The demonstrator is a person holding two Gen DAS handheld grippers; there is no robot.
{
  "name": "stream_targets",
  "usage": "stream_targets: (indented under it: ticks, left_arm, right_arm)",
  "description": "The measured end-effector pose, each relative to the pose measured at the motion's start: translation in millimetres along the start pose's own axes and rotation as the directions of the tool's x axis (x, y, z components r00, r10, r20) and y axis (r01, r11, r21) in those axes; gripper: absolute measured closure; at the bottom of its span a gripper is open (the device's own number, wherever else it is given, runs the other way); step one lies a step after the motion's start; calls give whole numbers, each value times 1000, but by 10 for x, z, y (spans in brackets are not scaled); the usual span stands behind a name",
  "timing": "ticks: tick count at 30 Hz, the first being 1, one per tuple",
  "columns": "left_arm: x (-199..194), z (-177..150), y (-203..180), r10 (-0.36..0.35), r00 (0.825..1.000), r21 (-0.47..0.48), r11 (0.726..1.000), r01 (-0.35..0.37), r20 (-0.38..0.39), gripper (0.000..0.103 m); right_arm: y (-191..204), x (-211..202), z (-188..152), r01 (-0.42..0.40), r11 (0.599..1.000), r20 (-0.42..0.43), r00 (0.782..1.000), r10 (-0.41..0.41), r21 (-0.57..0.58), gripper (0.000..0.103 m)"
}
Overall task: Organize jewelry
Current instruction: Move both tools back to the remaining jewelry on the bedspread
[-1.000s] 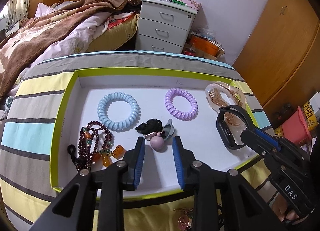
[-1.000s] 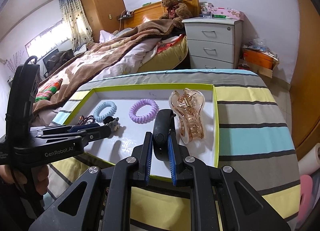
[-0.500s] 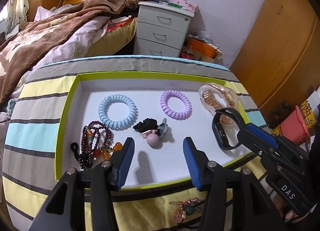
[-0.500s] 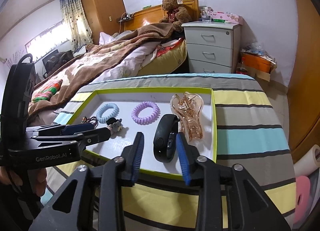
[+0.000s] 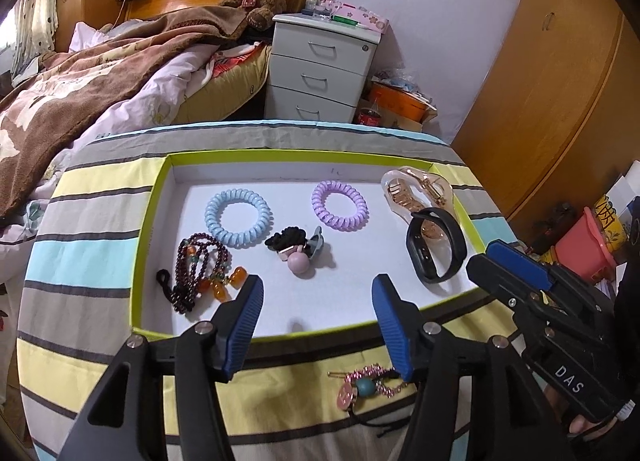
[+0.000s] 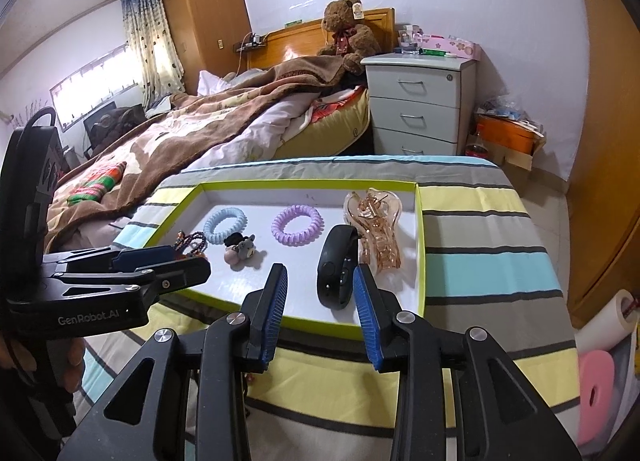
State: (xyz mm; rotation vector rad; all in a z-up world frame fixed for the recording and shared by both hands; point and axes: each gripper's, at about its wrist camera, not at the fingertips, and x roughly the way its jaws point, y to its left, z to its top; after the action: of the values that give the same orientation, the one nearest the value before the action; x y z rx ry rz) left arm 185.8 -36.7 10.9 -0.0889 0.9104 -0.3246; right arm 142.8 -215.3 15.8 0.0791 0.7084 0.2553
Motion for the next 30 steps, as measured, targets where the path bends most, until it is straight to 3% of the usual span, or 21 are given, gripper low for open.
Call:
stream_targets:
  ticks: [7,12,23,30]
  left_arm:
    - [-192,-142,19,-6,1000,8,1000,6,19,42]
    - [-355,-295,150,-1,999,-21,1000,1,36,41]
    - [-544,-594,446,15,999,-82,997,-13,34,41]
    - [-616,-705,519,11,999,-94,996,-8,33,40]
  right_arm:
    - [43,-185,-137,-3,1000,11,1000,3,-1,67]
    - [140,-227,-288,-28,1000,-24,999,28,-15,67]
    - [402,69,-533,-69,997,-149,987,63,-35,67]
    - [472,210,-592,-38,998,-208,978,26,-51,67]
